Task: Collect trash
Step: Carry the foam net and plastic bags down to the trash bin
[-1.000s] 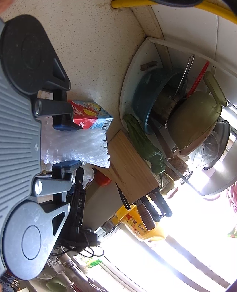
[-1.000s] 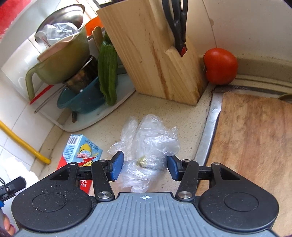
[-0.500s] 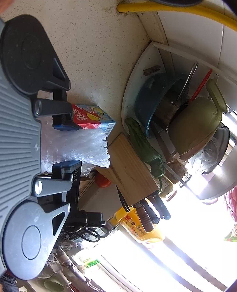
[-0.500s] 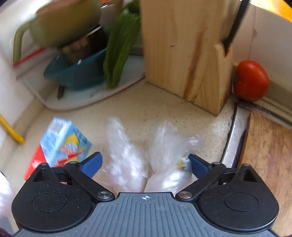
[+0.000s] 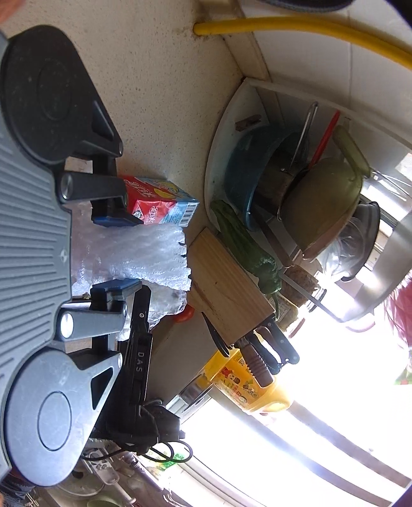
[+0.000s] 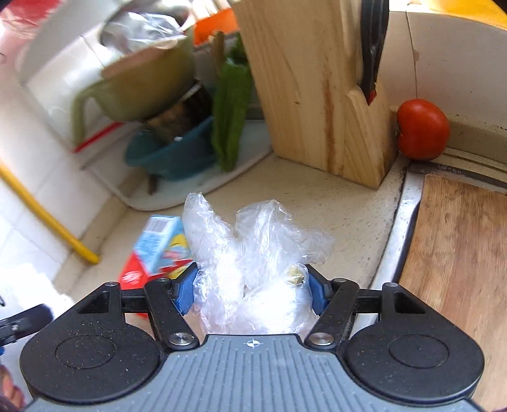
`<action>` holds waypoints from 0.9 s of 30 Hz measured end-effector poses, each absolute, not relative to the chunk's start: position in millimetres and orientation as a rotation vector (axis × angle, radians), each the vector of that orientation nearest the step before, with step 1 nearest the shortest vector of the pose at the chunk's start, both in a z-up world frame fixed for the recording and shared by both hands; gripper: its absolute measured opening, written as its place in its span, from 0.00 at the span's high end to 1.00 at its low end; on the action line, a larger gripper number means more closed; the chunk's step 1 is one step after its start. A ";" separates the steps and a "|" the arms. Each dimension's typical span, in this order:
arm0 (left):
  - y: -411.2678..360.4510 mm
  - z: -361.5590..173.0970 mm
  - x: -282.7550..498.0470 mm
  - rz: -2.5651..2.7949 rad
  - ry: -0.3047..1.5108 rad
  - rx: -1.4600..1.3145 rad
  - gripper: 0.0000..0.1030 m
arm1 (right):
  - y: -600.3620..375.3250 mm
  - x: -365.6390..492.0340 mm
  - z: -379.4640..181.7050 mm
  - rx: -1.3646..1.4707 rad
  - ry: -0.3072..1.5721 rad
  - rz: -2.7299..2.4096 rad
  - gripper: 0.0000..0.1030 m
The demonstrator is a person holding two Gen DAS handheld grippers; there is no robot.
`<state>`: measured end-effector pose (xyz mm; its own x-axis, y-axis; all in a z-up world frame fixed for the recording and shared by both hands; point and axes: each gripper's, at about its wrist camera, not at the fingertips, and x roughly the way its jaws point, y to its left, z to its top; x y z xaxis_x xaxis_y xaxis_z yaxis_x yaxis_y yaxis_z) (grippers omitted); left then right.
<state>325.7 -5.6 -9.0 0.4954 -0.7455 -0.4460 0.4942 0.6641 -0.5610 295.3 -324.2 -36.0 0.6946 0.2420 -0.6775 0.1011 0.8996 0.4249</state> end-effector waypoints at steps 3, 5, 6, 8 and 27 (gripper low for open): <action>-3.0 -0.8 306.7 -0.731 0.707 -0.367 0.72 | -319.2 286.7 -30.3 0.483 0.794 0.148 0.29; -0.6 4.8 292.9 -0.691 0.692 -0.353 0.72 | -312.4 280.5 -24.9 0.489 0.783 0.201 0.29; 1.0 7.5 285.9 -0.673 0.685 -0.348 0.72 | -308.0 277.8 -21.8 0.484 0.775 0.228 0.29; 4.7 13.1 269.9 -0.626 0.670 -0.340 0.72 | -297.4 272.9 -13.8 0.475 0.767 0.294 0.28; 78.9 18.8 130.8 -0.205 0.596 -0.369 0.72 | -161.2 233.1 10.0 0.305 0.809 0.826 0.28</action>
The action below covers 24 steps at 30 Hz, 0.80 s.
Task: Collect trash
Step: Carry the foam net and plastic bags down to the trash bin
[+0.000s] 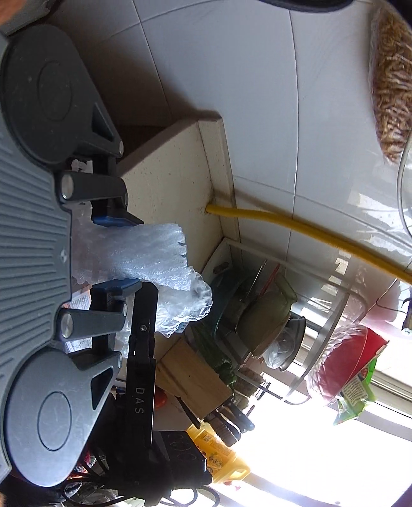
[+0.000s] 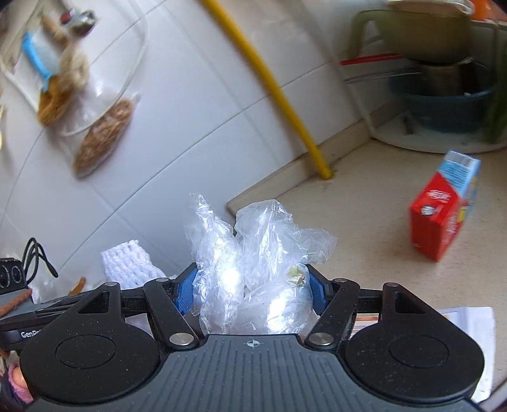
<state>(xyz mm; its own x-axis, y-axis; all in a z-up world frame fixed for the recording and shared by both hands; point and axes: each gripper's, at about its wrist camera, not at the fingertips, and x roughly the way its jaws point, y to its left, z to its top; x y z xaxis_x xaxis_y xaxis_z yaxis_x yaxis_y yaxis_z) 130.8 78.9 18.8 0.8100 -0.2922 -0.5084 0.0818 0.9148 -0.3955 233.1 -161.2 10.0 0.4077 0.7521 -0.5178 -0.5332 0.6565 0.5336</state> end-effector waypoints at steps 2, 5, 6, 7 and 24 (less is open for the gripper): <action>88.3 16.6 121.1 -0.192 0.591 -0.378 0.72 | -148.1 228.0 10.6 0.286 0.811 0.849 0.28; 101.5 14.6 107.7 -0.159 0.593 -0.389 0.72 | -128.4 218.1 9.8 0.265 0.823 0.870 0.28; 106.3 13.9 102.9 -0.146 0.590 -0.389 0.72 | -121.9 214.2 9.8 0.258 0.831 0.876 0.28; 111.1 12.9 98.8 -0.130 0.593 -0.389 0.72 | -114.7 211.0 10.2 0.249 0.836 0.886 0.28; 166.0 -7.4 72.5 -0.050 0.635 -0.407 0.72 | -44.8 164.1 4.9 0.194 0.860 0.872 0.27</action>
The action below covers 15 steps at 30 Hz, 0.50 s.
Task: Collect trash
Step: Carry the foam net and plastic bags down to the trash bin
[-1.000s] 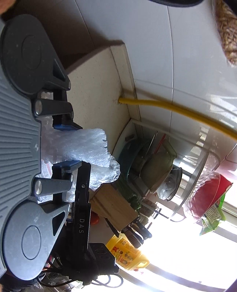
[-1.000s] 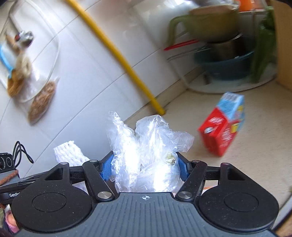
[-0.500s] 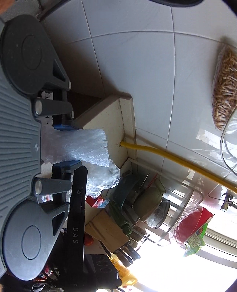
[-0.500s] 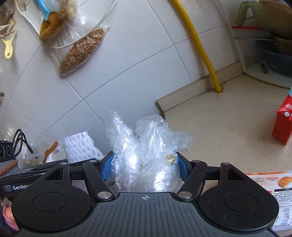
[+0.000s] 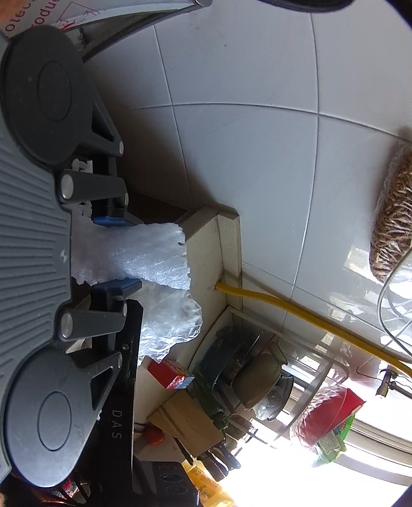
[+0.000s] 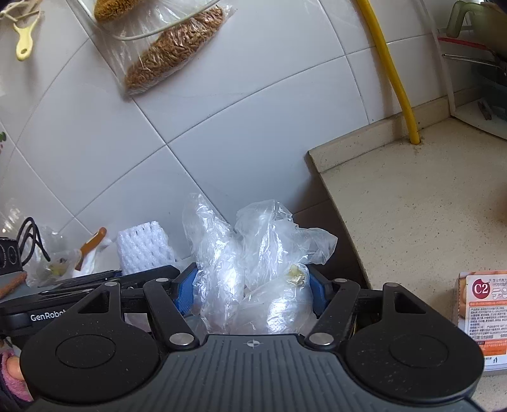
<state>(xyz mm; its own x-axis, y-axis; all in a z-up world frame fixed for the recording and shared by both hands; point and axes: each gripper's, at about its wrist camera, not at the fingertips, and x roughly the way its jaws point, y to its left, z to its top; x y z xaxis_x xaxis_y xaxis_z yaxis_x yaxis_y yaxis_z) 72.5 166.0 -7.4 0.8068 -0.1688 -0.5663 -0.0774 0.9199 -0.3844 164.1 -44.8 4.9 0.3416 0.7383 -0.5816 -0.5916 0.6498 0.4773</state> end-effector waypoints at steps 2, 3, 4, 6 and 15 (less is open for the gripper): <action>172.5 -16.9 74.5 -0.040 0.646 -0.420 0.72 | -39.7 161.2 1.4 0.188 0.866 0.859 0.27; 175.4 -23.0 76.7 -0.026 0.659 -0.430 0.72 | -36.5 159.9 -1.2 0.182 0.867 0.852 0.27; 178.3 -29.7 79.9 -0.008 0.678 -0.445 0.72 | -33.3 159.0 -4.2 0.171 0.865 0.842 0.27; 182.2 -43.7 86.0 0.019 0.712 -0.468 0.72 | -26.1 159.9 -14.2 0.147 0.880 0.818 0.27; 197.0 -96.3 127.0 0.190 0.806 -0.568 0.68 | 14.9 197.5 -72.5 0.075 1.029 0.814 0.27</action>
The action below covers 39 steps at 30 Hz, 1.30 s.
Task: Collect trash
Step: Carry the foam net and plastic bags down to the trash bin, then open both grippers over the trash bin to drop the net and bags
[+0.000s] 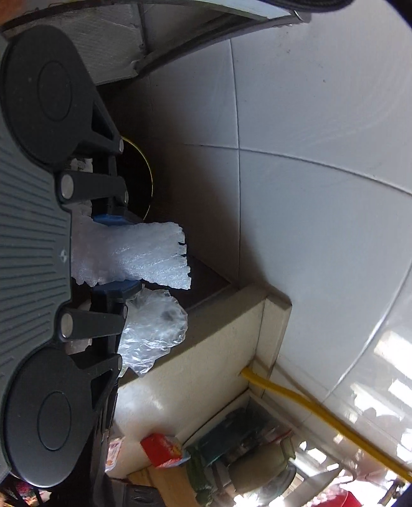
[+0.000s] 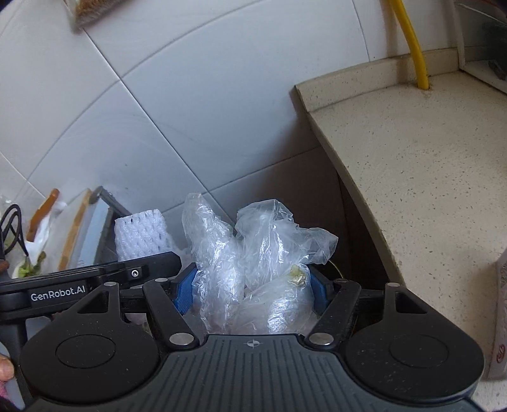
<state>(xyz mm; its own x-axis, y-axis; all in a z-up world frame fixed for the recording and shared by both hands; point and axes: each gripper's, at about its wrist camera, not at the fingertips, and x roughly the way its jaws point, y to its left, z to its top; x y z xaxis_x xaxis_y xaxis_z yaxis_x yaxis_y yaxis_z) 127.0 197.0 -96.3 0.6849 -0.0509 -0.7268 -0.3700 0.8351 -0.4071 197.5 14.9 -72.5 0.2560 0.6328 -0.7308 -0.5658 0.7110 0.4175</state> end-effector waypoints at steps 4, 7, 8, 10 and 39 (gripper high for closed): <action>210.0 -120.2 144.7 0.262 0.832 -0.654 0.50 | 32.7 220.4 -101.9 0.060 1.088 0.808 0.25; 213.2 -136.8 156.6 0.341 0.858 -0.662 0.48 | 44.9 233.7 -126.7 0.060 1.129 0.792 0.20; 215.6 -141.9 159.3 0.360 0.864 -0.677 0.48 | 48.4 237.9 -133.9 0.068 1.142 0.788 0.18; 221.8 -151.9 164.6 0.384 0.875 -0.718 0.48 | 55.3 246.0 -148.2 0.080 1.171 0.786 0.17; 217.2 -84.1 128.4 0.225 0.765 -0.748 0.31 | 8.5 221.1 -76.6 0.268 1.059 0.821 0.12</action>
<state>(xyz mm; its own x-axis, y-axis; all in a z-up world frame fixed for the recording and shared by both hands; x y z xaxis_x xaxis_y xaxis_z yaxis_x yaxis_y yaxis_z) 128.4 217.2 -84.1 0.7126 -0.0753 -0.6975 -0.4417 0.7243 -0.5294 221.1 8.5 -76.6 0.2340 0.7092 -0.6650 -0.4672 0.6819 0.5628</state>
